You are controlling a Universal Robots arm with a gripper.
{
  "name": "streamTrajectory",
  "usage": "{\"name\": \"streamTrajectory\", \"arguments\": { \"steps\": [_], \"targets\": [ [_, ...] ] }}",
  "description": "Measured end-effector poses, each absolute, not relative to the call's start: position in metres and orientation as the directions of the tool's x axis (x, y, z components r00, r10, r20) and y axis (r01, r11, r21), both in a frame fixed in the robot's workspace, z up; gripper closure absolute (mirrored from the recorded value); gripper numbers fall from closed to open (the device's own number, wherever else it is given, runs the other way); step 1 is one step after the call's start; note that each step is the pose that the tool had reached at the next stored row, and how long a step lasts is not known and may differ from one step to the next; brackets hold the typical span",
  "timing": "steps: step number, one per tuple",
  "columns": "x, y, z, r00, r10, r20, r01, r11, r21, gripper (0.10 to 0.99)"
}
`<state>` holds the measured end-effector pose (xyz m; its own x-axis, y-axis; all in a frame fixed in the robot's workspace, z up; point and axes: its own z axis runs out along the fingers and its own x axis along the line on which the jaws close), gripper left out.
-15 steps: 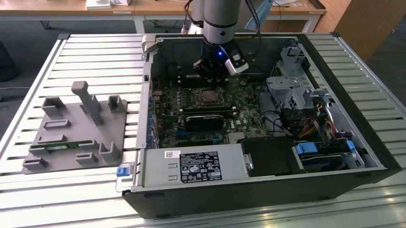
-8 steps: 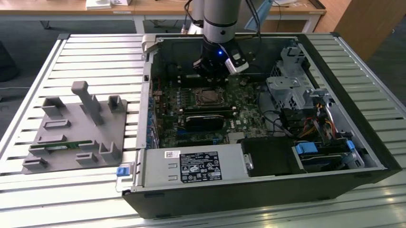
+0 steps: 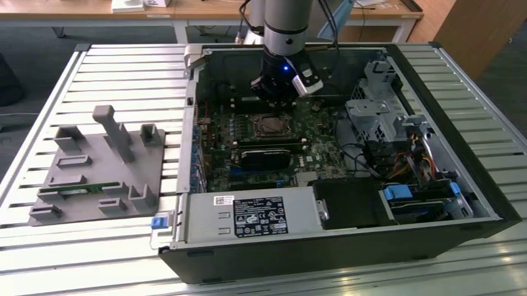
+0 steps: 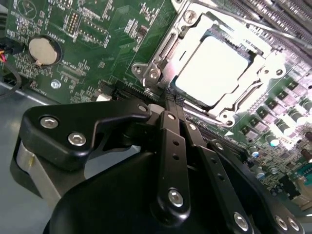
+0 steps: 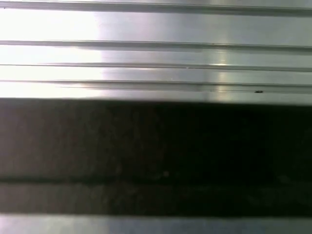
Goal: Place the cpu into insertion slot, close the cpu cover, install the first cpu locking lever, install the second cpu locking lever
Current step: 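Install the first cpu locking lever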
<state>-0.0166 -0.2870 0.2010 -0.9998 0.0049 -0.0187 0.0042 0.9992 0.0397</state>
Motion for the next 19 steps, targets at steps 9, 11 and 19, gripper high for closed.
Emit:
{"name": "streamTrajectory", "arguments": {
  "steps": [9,11,19],
  "targets": [
    [-0.0149,-0.2859,0.1971,-1.000,0.004,-0.017,0.004,1.000,0.006,0.980],
    [-0.0136,-0.2858,0.1961,-1.000,0.005,-0.016,0.004,1.000,0.007,0.980],
    [-0.0128,-0.2862,0.1974,-1.000,0.005,-0.015,0.004,0.999,0.033,0.980]
  ]
}}
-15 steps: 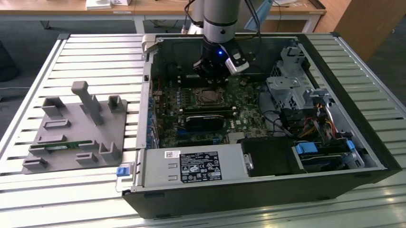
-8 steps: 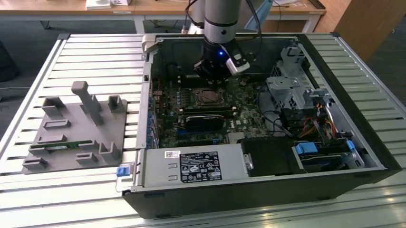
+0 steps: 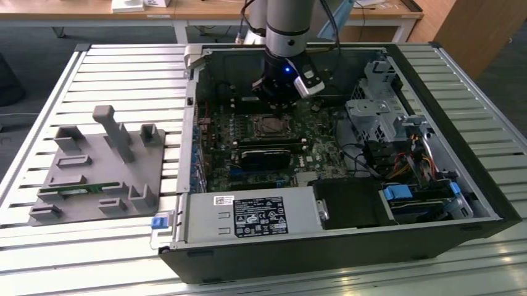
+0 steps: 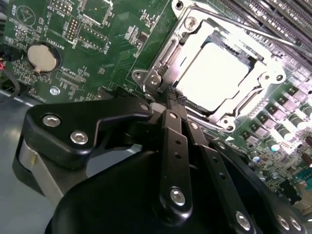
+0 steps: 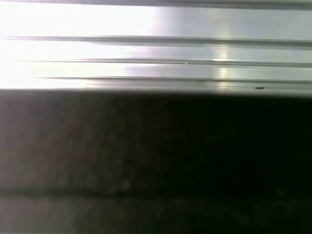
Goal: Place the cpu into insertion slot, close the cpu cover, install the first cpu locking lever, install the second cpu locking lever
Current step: 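Install the first cpu locking lever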
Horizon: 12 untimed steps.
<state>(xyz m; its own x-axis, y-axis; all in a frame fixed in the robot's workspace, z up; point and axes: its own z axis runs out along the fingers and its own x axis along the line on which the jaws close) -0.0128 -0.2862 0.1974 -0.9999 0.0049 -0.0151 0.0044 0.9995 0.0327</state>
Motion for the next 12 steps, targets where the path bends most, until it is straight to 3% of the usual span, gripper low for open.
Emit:
{"name": "streamTrajectory", "arguments": {
  "steps": [12],
  "targets": [
    [-0.012,-0.287,0.221,-1.000,0.005,-0.016,0.004,0.999,0.036,0.980]
  ]
}}
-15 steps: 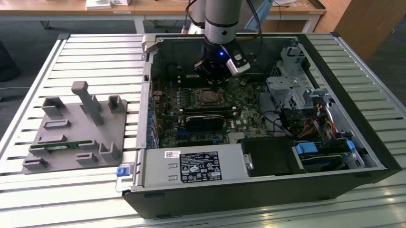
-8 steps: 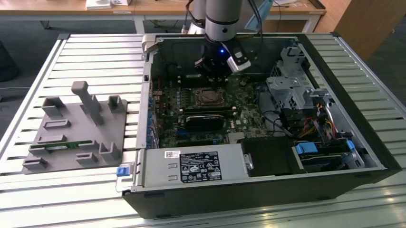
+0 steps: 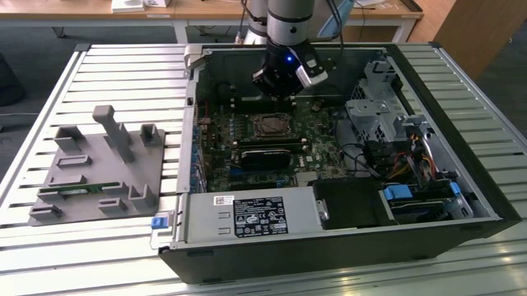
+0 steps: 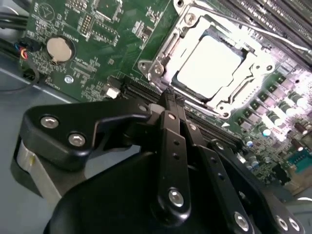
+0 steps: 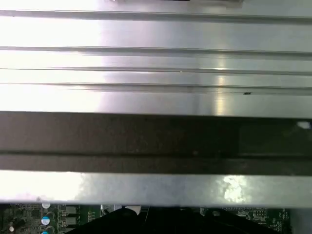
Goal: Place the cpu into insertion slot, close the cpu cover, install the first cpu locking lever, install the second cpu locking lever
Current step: 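Install the first cpu locking lever, then install the second cpu locking lever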
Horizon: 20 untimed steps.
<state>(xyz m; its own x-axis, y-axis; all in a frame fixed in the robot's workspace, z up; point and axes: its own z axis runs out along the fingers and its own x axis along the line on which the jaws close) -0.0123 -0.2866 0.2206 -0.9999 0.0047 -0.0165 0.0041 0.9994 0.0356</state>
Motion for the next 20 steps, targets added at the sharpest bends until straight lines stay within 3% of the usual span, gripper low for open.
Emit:
{"name": "streamTrajectory", "arguments": {
  "steps": [20],
  "targets": [
    [-0.0123,-0.2942,0.2206,-1.000,0.005,-0.016,0.004,0.999,0.038,0.980]
  ]
}}
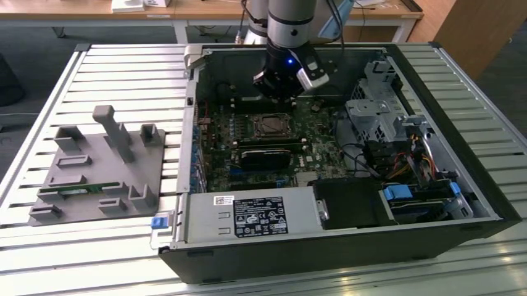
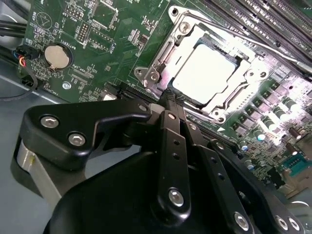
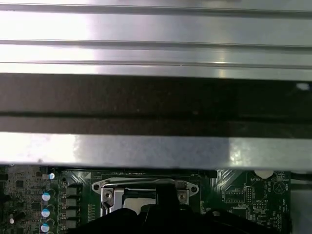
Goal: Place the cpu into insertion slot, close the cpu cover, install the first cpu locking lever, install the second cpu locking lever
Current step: 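Install the second cpu locking lever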
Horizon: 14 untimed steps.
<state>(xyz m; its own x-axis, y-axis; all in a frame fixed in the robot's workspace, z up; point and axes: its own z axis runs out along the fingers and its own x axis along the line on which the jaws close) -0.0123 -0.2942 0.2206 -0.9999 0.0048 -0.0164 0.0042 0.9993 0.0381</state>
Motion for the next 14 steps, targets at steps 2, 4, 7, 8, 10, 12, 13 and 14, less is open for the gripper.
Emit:
{"name": "streamTrajectory", "arguments": {
  "steps": [2,4,7,8,10,12,13,14],
  "targets": [
    [-0.012,-0.295,0.221,-1.000,0.005,-0.016,0.004,0.999,0.038,0.980],
    [-0.012,-0.296,0.221,-1.000,0.005,-0.016,0.004,0.999,0.038,0.980],
    [-0.012,-0.298,0.221,-1.000,0.005,-0.016,0.004,0.999,0.038,0.980],
    [-0.012,-0.299,0.221,-1.000,0.005,-0.016,0.004,0.999,0.038,0.980],
    [-0.012,-0.302,0.221,-1.000,0.005,-0.016,0.004,0.999,0.038,0.980],
    [-0.012,-0.304,0.221,-1.000,0.005,-0.016,0.004,0.999,0.038,0.980],
    [-0.012,-0.305,0.221,-1.000,0.005,-0.016,0.004,0.999,0.038,0.980],
    [-0.012,-0.307,0.221,-1.000,0.005,-0.016,0.004,0.999,0.038,0.980]
  ]
}}
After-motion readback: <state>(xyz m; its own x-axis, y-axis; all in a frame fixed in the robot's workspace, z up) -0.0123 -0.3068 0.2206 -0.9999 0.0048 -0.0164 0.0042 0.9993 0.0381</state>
